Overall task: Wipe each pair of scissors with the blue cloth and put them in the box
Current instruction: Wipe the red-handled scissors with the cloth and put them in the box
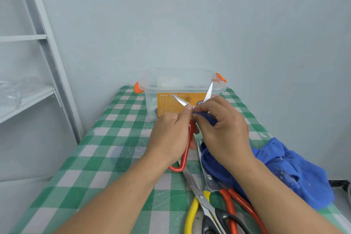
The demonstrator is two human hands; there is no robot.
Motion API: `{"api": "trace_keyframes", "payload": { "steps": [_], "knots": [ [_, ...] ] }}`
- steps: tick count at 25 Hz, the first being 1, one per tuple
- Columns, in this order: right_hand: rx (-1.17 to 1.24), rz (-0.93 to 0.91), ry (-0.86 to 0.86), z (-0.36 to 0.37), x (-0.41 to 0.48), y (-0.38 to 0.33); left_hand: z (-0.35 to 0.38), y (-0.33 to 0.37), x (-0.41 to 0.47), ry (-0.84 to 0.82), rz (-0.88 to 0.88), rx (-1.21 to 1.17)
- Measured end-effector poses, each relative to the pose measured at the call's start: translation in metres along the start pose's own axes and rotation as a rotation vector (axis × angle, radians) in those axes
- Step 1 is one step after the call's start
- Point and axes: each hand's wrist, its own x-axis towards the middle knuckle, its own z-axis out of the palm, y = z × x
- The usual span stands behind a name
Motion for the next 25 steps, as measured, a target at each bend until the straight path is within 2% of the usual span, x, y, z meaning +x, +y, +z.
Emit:
{"api": "trace_keyframes", "payload": {
  "steps": [3, 7, 11, 15, 19, 23, 25],
  "knots": [
    [0.064, 0.034, 0.045, -0.003, 0.001, -0.005, 0.000, -0.003, 0.001, -0.009, -0.037, -0.072],
    [0.351, 0.313, 0.187, -0.022, 0.011, -0.013, -0.005, -0.008, 0.003, 0.018, -0.064, -0.079],
    [0.339, 0.402, 0.134, -0.036, 0.014, -0.008, -0.010, -0.010, 0.006, 0.028, -0.065, -0.084],
    [0.184, 0.441, 0.121, -0.046, 0.018, 0.006, -0.017, -0.012, 0.009, 0.045, -0.063, -0.080],
    [0.195, 0.307, 0.003, -0.038, 0.009, 0.003, -0.018, -0.013, 0.009, 0.048, -0.090, -0.127],
    [0.041, -0.049, -0.121, -0.017, 0.002, 0.006, -0.014, -0.011, 0.010, 0.044, -0.117, -0.179],
    [-0.061, -0.121, -0.118, -0.013, 0.003, 0.009, -0.013, -0.009, 0.008, 0.034, -0.123, -0.198]
  ]
}}
